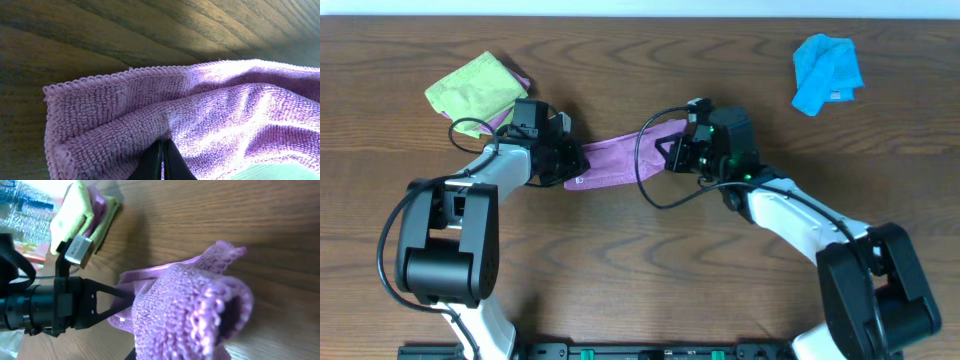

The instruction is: Fold the cloth

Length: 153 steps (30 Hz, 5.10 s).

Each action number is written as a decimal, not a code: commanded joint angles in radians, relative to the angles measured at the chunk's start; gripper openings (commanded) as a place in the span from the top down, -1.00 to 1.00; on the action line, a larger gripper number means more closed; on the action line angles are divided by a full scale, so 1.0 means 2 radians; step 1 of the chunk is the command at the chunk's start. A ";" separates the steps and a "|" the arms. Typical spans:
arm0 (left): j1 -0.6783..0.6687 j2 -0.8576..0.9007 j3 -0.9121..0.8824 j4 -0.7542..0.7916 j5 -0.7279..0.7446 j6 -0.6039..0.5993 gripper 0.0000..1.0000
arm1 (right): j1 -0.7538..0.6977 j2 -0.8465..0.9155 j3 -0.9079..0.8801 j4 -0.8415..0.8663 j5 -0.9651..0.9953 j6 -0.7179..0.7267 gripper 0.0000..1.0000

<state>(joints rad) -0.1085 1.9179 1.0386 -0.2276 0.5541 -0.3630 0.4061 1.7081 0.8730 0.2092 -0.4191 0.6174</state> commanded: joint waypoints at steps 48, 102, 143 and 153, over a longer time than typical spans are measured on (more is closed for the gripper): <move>0.092 -0.172 0.019 -0.070 -0.019 0.013 0.88 | 0.135 0.161 0.183 -0.073 0.026 -0.019 0.98; 0.111 -0.199 0.022 -0.084 -0.015 0.021 0.88 | 0.127 0.170 0.224 -0.115 -0.089 -0.054 -0.21; 0.184 -0.200 0.022 -0.148 -0.003 0.074 0.89 | 0.253 0.210 0.345 -0.401 0.220 -0.336 -0.27; 0.221 -0.201 0.022 -0.150 0.025 0.075 0.88 | 0.252 0.220 0.345 -0.396 0.245 -0.339 0.40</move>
<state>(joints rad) 0.3244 1.5333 1.0519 -0.5217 0.5770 -0.2310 0.9066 2.1460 1.5536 -0.5823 0.0357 -0.0589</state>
